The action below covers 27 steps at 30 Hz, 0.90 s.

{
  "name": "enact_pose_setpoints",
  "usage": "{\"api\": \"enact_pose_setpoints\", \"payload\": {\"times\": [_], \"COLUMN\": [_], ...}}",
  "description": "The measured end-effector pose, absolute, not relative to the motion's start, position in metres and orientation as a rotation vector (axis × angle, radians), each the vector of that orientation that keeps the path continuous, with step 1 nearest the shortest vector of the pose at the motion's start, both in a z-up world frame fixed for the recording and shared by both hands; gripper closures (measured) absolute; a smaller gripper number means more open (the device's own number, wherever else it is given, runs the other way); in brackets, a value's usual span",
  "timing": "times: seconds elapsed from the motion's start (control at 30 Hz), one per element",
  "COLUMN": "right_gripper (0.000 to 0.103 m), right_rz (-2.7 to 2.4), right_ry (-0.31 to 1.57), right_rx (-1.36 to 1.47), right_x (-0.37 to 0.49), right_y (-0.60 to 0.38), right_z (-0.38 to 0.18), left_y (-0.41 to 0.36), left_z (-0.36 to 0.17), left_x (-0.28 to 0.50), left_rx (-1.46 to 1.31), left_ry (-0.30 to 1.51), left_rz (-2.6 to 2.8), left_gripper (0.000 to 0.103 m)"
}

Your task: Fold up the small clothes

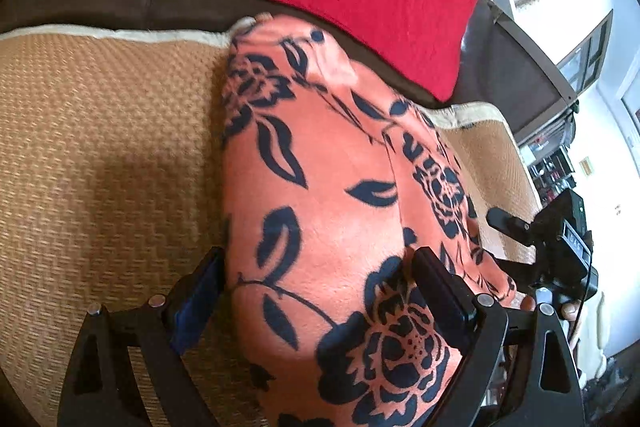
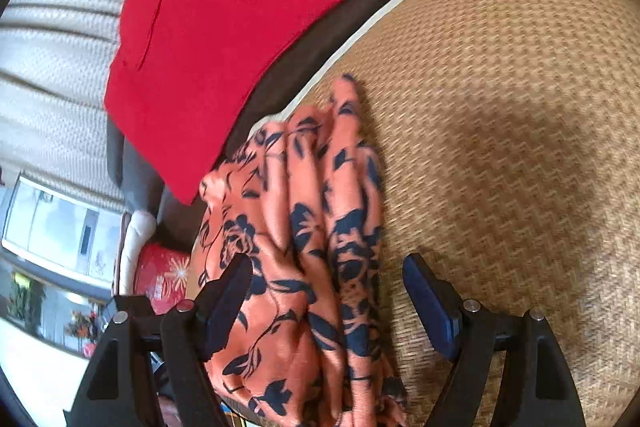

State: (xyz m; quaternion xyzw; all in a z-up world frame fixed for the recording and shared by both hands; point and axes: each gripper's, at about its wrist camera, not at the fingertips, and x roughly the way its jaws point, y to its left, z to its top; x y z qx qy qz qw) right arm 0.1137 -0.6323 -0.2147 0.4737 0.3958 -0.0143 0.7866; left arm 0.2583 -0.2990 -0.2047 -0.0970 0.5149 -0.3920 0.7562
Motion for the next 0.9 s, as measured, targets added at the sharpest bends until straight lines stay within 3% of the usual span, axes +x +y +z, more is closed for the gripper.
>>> {"api": "enact_pose_setpoints", "payload": {"times": [0.43,0.73,0.9], "right_gripper": [0.024,0.043,0.049], "right_rz": [-0.002,-0.048,-0.067], "right_ry": [0.891,0.897,0.885], "right_rx": [0.871,0.732,0.662], "right_x": [0.160,0.183,0.193], "right_y": [-0.572,-0.535,-0.515], "right_z": [-0.211,-0.204,-0.198], "left_y": [-0.296,-0.288,-0.283], "left_z": [-0.215,-0.207,-0.195], "left_x": [0.260,0.253,0.252], "left_rx": [-0.275,-0.266,-0.238], "left_ry": [1.149,1.107,1.046], "left_rz": [-0.880,-0.876,-0.887], "left_gripper": [0.010,0.013,0.030]}}
